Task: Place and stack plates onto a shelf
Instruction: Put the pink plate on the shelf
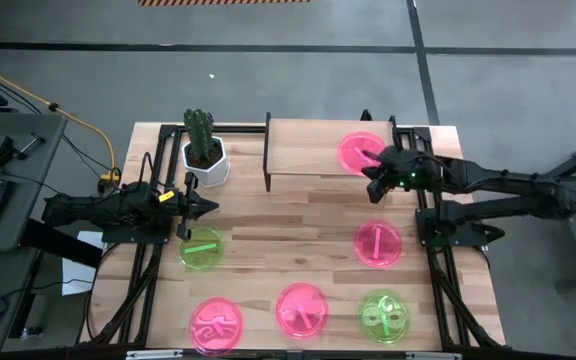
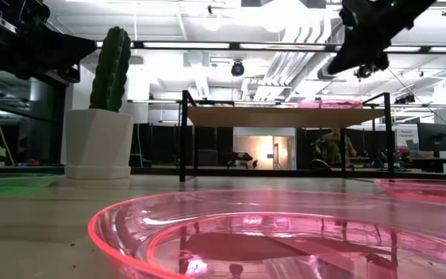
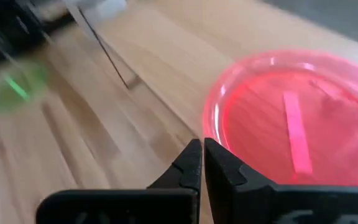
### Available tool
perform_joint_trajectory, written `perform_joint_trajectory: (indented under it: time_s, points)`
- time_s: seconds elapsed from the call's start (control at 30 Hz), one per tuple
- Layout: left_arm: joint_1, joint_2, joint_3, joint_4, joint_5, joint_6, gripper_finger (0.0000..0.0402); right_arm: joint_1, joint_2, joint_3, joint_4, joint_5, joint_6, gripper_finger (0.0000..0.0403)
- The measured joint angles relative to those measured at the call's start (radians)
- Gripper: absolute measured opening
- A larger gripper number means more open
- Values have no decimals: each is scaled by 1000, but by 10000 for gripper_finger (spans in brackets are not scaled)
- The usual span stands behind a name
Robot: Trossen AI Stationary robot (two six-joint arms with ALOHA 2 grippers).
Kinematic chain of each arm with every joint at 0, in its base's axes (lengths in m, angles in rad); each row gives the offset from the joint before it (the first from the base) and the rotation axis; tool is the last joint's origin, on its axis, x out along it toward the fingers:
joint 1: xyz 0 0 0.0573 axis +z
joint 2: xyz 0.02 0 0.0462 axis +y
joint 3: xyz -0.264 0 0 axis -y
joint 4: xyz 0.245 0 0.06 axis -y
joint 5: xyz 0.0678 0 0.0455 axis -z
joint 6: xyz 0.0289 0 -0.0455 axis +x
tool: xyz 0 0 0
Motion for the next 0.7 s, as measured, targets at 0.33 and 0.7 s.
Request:
perform_joint_trajectory:
  time_s: [0.33, 0.7]
  points:
    - [0, 0, 0, 0, 0, 0, 0, 115, 204, 52, -129, -25, 31, 0]
    - [0, 0, 0, 0, 0, 0, 0, 115, 219, 54, -117, 115, 53, 0]
